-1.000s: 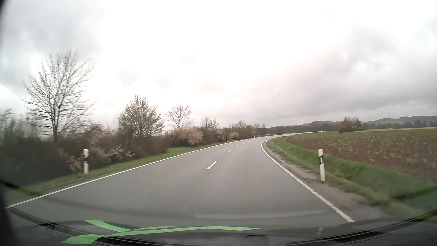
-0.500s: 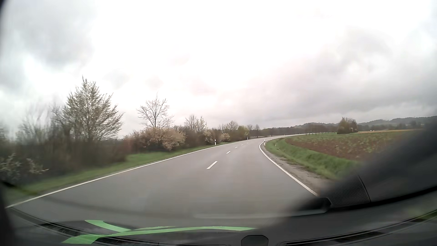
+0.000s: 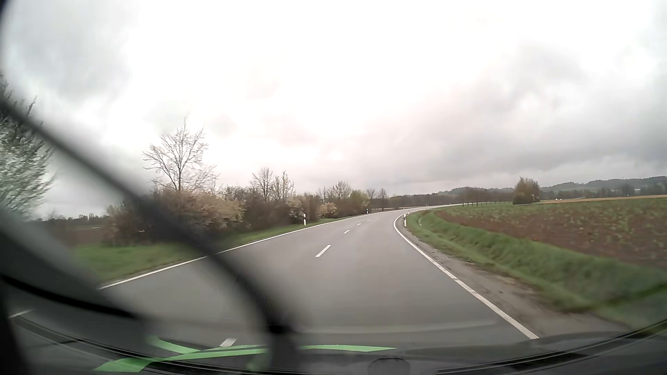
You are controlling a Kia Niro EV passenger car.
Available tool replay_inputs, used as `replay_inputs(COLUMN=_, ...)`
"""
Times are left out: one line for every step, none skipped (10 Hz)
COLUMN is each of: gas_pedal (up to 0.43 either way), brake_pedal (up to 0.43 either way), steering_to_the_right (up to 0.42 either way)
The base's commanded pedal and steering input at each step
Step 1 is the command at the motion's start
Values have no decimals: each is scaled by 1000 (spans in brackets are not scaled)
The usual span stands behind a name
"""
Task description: Follow the waypoints while adhering to traffic rules and regulations
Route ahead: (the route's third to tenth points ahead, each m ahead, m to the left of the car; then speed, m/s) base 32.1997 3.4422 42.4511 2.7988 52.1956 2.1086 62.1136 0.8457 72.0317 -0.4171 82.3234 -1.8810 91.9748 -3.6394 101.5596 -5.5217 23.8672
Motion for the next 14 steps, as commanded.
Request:
replay_inputs(gas_pedal=189, brake_pedal=0, steering_to_the_right=13)
replay_inputs(gas_pedal=189, brake_pedal=0, steering_to_the_right=13)
replay_inputs(gas_pedal=189, brake_pedal=0, steering_to_the_right=13)
replay_inputs(gas_pedal=189, brake_pedal=0, steering_to_the_right=13)
replay_inputs(gas_pedal=189, brake_pedal=0, steering_to_the_right=13)
replay_inputs(gas_pedal=189, brake_pedal=0, steering_to_the_right=12)
replay_inputs(gas_pedal=189, brake_pedal=0, steering_to_the_right=12)
replay_inputs(gas_pedal=189, brake_pedal=0, steering_to_the_right=11)
replay_inputs(gas_pedal=189, brake_pedal=0, steering_to_the_right=7)
replay_inputs(gas_pedal=189, brake_pedal=0, steering_to_the_right=4)
replay_inputs(gas_pedal=189, brake_pedal=0, steering_to_the_right=5)
replay_inputs(gas_pedal=189, brake_pedal=0, steering_to_the_right=7)
replay_inputs(gas_pedal=189, brake_pedal=0, steering_to_the_right=7)
replay_inputs(gas_pedal=177, brake_pedal=0, steering_to_the_right=8)
